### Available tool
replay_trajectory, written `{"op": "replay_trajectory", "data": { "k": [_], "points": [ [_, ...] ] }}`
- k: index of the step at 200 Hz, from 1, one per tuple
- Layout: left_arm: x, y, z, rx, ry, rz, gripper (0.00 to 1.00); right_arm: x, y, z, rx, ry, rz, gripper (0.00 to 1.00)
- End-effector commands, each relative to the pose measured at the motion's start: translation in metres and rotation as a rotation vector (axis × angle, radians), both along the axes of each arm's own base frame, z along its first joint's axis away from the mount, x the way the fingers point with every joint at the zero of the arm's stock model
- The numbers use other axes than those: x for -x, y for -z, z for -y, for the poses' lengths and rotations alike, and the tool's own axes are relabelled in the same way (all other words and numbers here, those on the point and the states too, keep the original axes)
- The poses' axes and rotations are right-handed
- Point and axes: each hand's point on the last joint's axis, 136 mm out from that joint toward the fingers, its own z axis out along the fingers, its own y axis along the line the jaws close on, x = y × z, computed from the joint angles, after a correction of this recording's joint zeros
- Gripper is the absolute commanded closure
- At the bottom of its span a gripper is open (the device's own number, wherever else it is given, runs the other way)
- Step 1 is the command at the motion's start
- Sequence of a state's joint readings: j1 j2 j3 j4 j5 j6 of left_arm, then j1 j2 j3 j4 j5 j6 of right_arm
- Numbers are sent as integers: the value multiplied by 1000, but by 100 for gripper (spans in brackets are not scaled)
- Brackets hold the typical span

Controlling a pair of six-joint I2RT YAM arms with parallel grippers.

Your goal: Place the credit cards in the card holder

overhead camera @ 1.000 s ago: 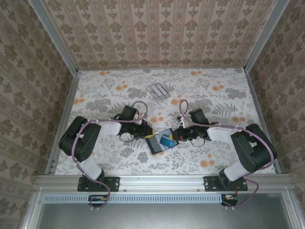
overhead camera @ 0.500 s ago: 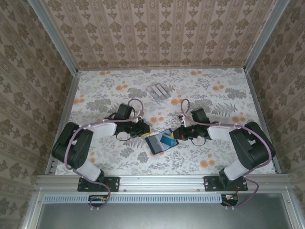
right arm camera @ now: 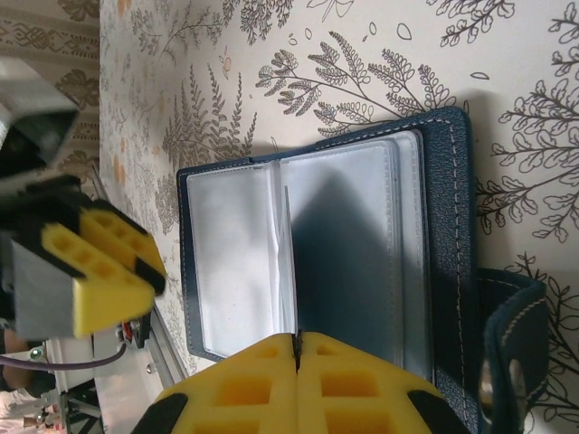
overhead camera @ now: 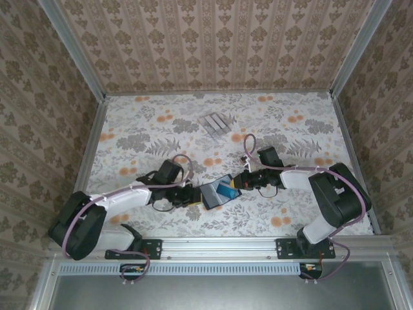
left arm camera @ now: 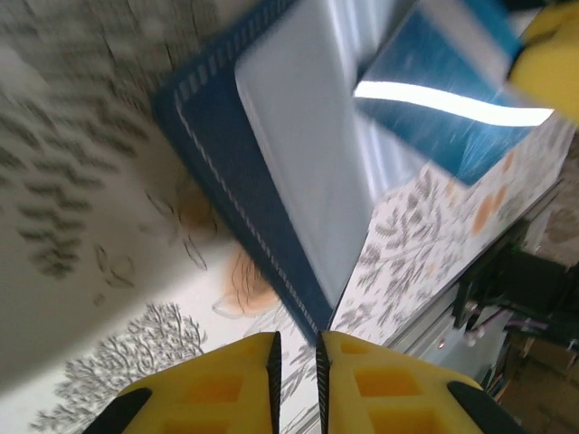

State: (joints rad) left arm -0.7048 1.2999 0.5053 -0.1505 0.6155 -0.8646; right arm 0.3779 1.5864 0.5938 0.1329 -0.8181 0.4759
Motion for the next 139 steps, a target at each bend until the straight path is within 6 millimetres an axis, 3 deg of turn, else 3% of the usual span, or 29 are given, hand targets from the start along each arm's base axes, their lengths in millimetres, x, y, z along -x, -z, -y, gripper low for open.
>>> {"op": "replay_trajectory", "data": {
  "k": [1,79,139],
  "points": [
    [-6,8,2,-44,-48,-9,80,0,0,-5,-26,-17,-1,100],
    [-32,34,20,-99,-26,-4,90,-1,-7,-11,-73,-16,-15,100],
    [-44,37,14,-135,5,-9,93,-15,-1,2,-52,71,-23,100]
  ]
}}
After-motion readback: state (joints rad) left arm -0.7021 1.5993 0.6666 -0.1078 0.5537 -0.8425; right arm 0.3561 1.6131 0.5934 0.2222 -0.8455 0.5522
